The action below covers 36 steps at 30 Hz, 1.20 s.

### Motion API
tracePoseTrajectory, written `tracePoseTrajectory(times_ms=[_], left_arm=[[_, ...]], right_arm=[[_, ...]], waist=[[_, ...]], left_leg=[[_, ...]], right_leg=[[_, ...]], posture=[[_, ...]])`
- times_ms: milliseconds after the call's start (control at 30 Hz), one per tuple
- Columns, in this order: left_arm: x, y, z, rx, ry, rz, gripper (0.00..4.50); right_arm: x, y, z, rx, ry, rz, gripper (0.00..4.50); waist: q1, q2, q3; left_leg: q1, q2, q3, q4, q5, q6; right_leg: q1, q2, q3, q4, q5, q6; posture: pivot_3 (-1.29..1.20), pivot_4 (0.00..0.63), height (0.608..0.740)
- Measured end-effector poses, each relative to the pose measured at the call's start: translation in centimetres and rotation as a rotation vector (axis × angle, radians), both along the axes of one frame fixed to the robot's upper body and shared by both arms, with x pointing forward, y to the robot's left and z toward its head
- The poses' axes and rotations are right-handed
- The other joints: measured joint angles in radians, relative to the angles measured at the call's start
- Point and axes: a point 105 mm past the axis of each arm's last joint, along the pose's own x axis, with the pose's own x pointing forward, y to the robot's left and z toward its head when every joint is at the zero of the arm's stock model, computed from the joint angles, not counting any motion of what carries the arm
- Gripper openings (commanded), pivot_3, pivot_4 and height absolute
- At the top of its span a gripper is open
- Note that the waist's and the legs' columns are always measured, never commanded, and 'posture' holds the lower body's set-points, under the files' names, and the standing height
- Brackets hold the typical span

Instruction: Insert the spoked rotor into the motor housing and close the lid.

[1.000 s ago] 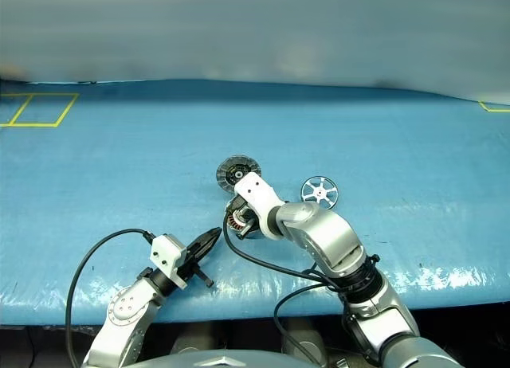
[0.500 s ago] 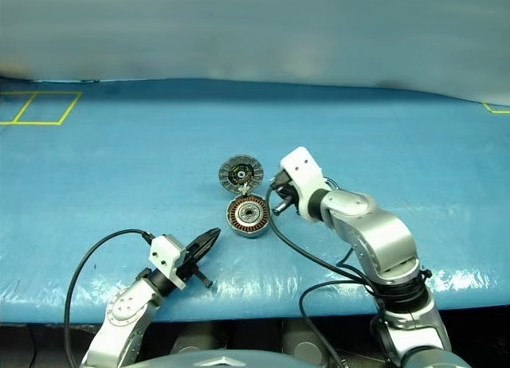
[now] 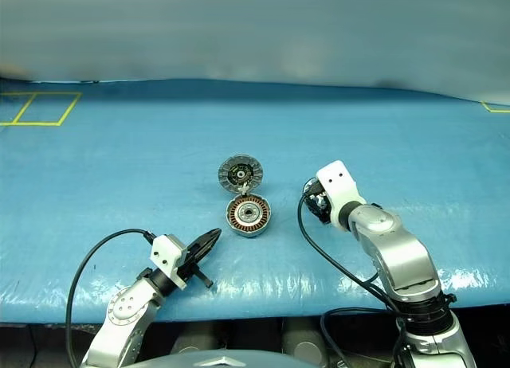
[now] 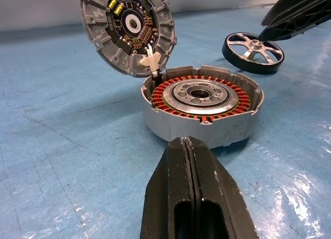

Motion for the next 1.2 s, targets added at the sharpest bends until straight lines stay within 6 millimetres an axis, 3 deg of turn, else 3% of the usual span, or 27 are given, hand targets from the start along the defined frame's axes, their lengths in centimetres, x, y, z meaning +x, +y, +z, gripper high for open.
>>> tracePoseTrajectory(times_ms=[333, 1067, 1200], left_arm=[[0.1, -0.1, 0.1, -0.002, -0.005, 0.000, 0.00], [0.1, 0.1, 0.0, -0.007, -0.001, 0.024, 0.00], [0.1, 0.0, 0.0, -0.011, -0.001, 0.024, 0.00]], right_arm=[[0.9, -1.0, 0.3, -0.167, 0.006, 0.080, 3.26], [2.4, -1.5, -1.7, -0.208, 0.114, 0.155, 3.26], [2.5, -1.1, -1.9, -0.191, 0.119, 0.156, 2.33]], waist=[[0.000, 0.000, 0.000], [0.001, 0.000, 0.000], [0.001, 0.000, 0.000]], left_leg=[[0.000, 0.000, 0.000, 0.000, 0.000, 0.000], [0.000, -0.001, 0.000, 0.001, 0.000, 0.000], [0.000, -0.001, 0.000, 0.001, 0.000, 0.000]], right_leg=[[0.000, 0.000, 0.000, 0.000, 0.000, 0.000], [0.001, 0.000, 0.000, 0.000, 0.003, -0.003], [0.001, 0.000, 0.000, 0.000, 0.003, -0.003]], posture=[[0.00, 0.150, 0.740], [0.00, 0.150, 0.740], [0.00, 0.150, 0.740]])
